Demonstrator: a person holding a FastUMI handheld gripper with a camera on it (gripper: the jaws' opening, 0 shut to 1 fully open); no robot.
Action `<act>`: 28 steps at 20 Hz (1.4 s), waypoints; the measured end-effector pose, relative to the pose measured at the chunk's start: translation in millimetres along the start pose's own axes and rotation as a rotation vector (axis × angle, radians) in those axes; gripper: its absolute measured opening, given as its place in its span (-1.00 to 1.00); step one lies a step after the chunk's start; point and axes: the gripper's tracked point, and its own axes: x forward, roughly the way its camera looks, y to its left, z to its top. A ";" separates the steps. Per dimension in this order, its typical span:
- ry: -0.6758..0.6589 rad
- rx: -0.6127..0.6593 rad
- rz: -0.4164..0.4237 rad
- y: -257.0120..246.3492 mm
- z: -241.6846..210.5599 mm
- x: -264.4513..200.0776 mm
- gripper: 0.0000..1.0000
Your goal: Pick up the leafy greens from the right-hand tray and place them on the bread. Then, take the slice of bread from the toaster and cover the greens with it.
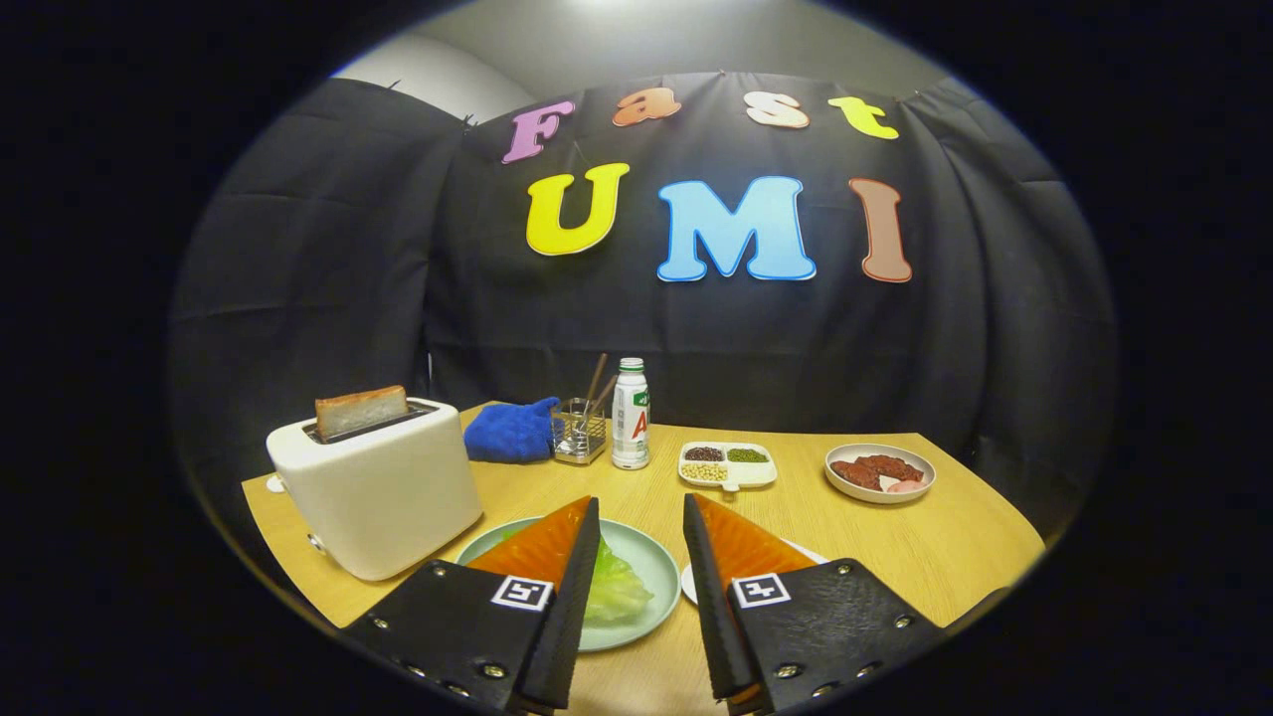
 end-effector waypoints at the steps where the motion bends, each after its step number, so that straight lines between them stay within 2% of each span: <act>1: -0.004 -0.009 0.003 4.3 2.0 -1.9 0.03; 8: -0.016 0.022 0.090 51.8 13.7 -14.9 0.03; 13: -0.036 0.043 0.114 90.3 33.0 -16.1 0.03; 17: -0.027 0.011 0.162 128.4 34.9 -13.3 0.03; 23: 0.005 0.032 0.276 193.9 32.9 -10.3 0.03; 28: -0.008 0.028 0.287 221.9 39.4 -3.3 0.03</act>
